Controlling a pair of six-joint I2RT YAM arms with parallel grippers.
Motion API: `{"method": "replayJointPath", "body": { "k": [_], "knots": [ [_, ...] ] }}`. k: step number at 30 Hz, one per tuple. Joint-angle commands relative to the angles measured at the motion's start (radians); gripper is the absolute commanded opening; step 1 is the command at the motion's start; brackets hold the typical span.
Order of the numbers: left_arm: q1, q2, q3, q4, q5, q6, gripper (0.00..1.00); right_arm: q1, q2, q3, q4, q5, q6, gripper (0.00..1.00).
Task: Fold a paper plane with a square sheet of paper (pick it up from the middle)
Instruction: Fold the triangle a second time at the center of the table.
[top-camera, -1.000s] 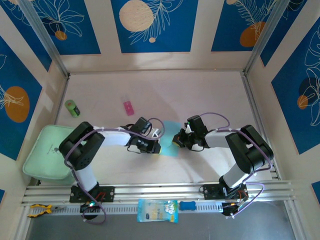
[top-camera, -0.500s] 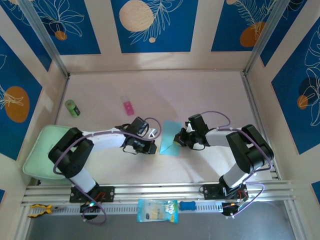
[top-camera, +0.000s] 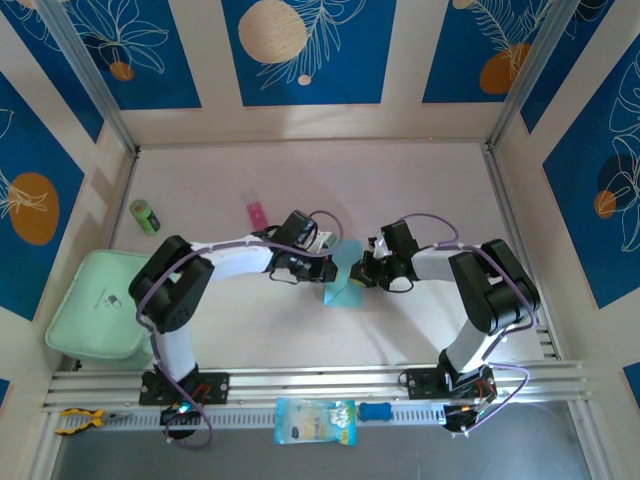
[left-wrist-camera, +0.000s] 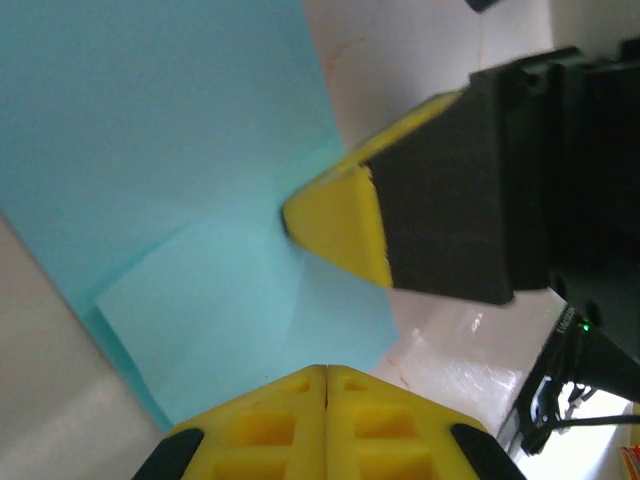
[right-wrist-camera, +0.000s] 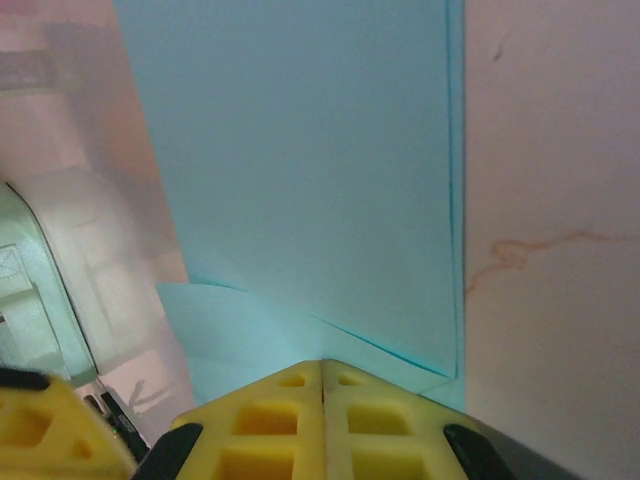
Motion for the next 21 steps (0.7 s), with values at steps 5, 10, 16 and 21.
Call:
{"method": "replayJointPath", "body": {
  "k": [5, 10, 16, 21],
  "knots": [
    [0.007, 0.095, 0.015, -0.062, -0.035, 0.056, 0.04, -0.011, 0.008, 0.009, -0.052, -0.017, -0.015, 0.00],
    [0.007, 0.118, -0.049, -0.072, -0.090, 0.072, 0.01, -0.010, -0.041, 0.048, -0.076, -0.034, -0.002, 0.01],
    [0.007, 0.114, -0.075, -0.077, -0.119, 0.082, 0.00, 0.038, -0.084, 0.076, -0.080, -0.022, 0.041, 0.02],
    [0.007, 0.105, -0.066, -0.089, -0.133, 0.085, 0.00, 0.109, -0.047, 0.039, -0.033, 0.038, 0.130, 0.02]
  ]
}}
